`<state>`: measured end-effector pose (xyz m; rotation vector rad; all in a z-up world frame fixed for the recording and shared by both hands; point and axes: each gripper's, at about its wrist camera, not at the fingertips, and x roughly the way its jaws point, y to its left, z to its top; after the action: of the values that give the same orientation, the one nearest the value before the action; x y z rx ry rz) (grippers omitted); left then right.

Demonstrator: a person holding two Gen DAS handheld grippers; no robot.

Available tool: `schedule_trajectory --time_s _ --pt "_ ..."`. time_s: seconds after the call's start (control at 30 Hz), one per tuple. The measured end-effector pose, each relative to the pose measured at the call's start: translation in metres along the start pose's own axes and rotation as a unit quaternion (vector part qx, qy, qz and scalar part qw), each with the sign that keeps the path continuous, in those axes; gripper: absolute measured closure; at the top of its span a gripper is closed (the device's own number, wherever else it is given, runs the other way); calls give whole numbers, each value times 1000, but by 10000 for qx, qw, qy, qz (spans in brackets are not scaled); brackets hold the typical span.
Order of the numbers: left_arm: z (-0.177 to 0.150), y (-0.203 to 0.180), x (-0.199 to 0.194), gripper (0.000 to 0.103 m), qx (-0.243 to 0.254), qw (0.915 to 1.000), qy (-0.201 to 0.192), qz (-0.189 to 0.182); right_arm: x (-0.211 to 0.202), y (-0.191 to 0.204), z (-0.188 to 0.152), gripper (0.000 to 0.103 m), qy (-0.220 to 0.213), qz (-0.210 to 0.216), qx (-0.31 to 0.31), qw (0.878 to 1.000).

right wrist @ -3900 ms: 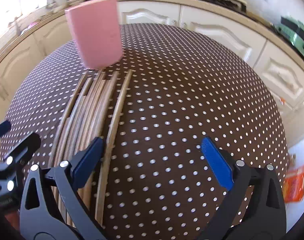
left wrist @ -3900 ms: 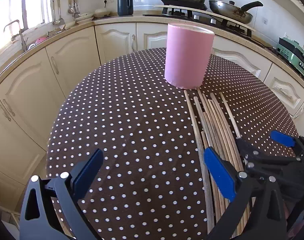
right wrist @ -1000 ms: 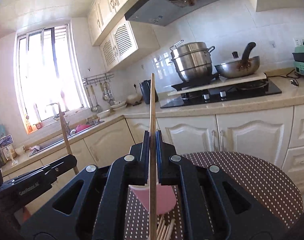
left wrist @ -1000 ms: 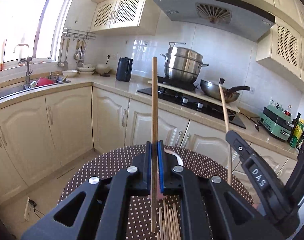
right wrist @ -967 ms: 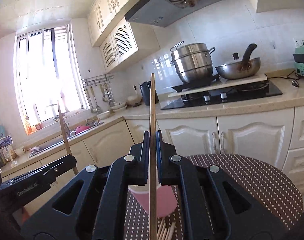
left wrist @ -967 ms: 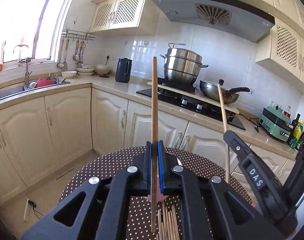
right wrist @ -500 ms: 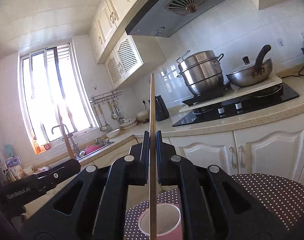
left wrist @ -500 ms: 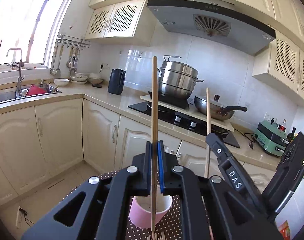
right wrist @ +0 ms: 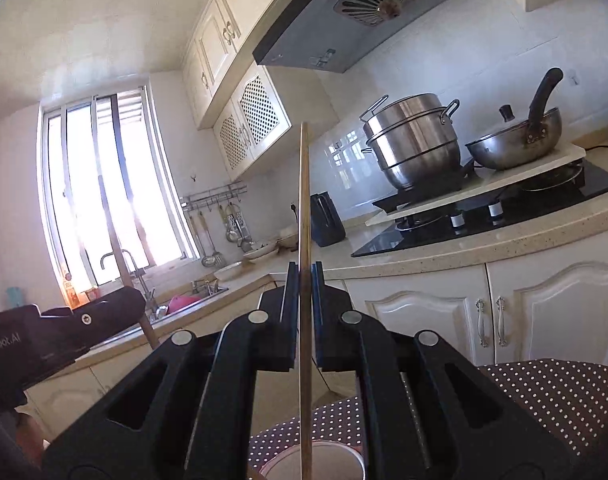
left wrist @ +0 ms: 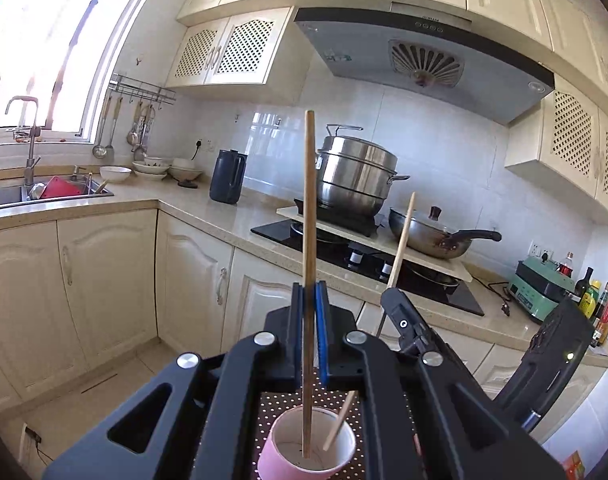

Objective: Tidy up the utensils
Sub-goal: 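Lower both chopsticks into the pink cup and open both tools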

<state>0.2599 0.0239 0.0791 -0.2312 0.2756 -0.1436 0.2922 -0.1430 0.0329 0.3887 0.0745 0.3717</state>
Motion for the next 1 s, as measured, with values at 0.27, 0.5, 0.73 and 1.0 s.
schedule_trajectory --time_s 0.27,0.5,0.73,1.0 --pt "-12 18 28 96 -84 9989 429 146 6 1 -14 96 331 -137 -237 9991" --pt "-30 20 41 96 156 9973 702 156 -1 5 -24 96 764 -308 -641 9945" --pt "-44 19 33 91 517 9964 498 459 -13 0 -33 96 1297 -320 -622 9891" --pt "-56 15 19 71 744 9951 462 462 -30 -1 -34 95 1576 -502 -705 9837"
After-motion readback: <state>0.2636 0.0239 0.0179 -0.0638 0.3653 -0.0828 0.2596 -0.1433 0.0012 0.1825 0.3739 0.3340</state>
